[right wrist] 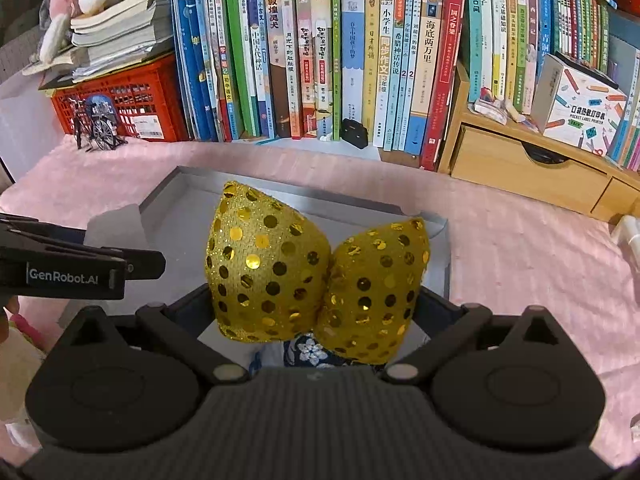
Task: Organize soft objects
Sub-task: 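Carry the foam block and gold bow into the grey tray and release both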
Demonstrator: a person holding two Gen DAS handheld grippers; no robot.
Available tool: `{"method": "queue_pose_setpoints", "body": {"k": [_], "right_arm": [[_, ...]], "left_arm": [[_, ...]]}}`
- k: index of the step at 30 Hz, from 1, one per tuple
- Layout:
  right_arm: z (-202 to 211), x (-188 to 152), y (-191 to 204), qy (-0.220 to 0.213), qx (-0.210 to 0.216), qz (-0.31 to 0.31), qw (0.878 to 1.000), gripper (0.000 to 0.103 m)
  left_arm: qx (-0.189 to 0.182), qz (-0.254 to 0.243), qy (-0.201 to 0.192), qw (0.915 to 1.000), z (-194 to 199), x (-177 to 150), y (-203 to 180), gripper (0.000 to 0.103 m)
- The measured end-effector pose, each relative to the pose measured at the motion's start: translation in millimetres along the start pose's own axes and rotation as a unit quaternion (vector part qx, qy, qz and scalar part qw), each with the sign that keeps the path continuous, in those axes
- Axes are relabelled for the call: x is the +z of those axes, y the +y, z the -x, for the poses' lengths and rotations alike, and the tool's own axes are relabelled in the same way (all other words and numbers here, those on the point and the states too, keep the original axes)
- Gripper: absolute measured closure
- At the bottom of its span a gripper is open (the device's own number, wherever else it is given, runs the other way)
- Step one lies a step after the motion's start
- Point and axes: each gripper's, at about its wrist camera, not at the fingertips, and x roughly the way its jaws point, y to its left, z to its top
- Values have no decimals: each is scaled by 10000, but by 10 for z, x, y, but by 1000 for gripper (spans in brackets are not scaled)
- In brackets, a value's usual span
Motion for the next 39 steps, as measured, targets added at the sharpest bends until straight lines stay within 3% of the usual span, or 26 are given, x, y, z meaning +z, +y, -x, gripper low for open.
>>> {"method": "queue_pose_setpoints", "body": {"k": [9,18,24,34,39], "right_arm": [[-97,7,21,77,-17,80,9999,0],[-103,14,75,61,-49,319,9995,0],[-83,21,217,0,-90,712,9974,0],[66,10,380,-208,-88,1178,9928,0],[164,0,355,-328,-33,1201,9922,0]], "left_arm": [[-156,89,15,9998,21,15,18,21],[-818,364,-174,9958,234,117,39,18],[-1042,76,-288,9941,327,126,-102,15],[-401,-359,-335,9980,186,74,-283,12],[-323,-357,-315,9983,146,61,-261,12]]}}
